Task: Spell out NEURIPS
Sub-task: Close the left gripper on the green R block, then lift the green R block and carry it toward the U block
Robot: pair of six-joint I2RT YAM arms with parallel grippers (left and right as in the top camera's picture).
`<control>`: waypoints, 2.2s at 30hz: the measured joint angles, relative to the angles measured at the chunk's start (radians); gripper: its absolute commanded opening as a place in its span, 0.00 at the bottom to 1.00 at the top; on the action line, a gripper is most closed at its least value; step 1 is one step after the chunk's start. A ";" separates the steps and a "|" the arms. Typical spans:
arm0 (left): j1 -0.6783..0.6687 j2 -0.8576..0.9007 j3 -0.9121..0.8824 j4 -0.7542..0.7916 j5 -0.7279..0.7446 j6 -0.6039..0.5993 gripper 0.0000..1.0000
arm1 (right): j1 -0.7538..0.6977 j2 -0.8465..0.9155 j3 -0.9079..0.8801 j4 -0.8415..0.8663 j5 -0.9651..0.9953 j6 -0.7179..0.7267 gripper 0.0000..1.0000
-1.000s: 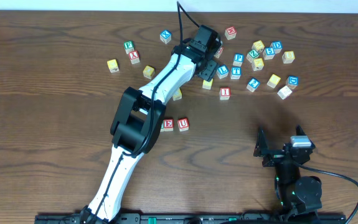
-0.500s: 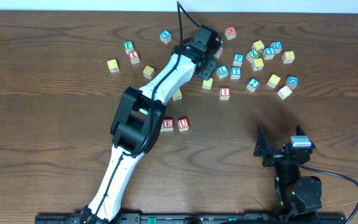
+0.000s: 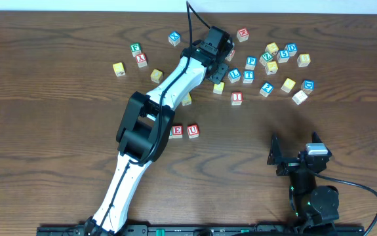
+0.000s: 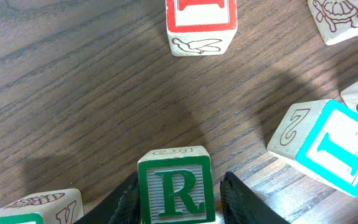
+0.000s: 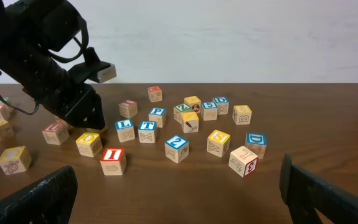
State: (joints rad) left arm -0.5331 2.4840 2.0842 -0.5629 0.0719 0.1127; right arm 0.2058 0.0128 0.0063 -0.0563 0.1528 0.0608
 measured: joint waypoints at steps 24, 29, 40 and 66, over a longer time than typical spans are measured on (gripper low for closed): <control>0.000 0.000 0.000 0.003 0.000 0.000 0.27 | 0.000 0.000 0.000 0.000 0.000 0.000 0.99; 0.000 0.000 0.000 0.003 0.000 0.000 0.27 | 0.000 0.000 0.000 0.000 0.000 0.000 0.99; 0.000 0.000 0.002 0.003 -0.011 -0.005 0.22 | 0.000 0.000 0.000 0.000 0.000 0.000 0.99; 0.000 -0.230 0.070 -0.119 -0.052 -0.188 0.08 | 0.000 0.000 0.000 0.000 0.000 0.000 0.99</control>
State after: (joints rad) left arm -0.5331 2.2543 2.1544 -0.6819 0.0196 -0.0757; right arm 0.2058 0.0128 0.0063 -0.0563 0.1532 0.0608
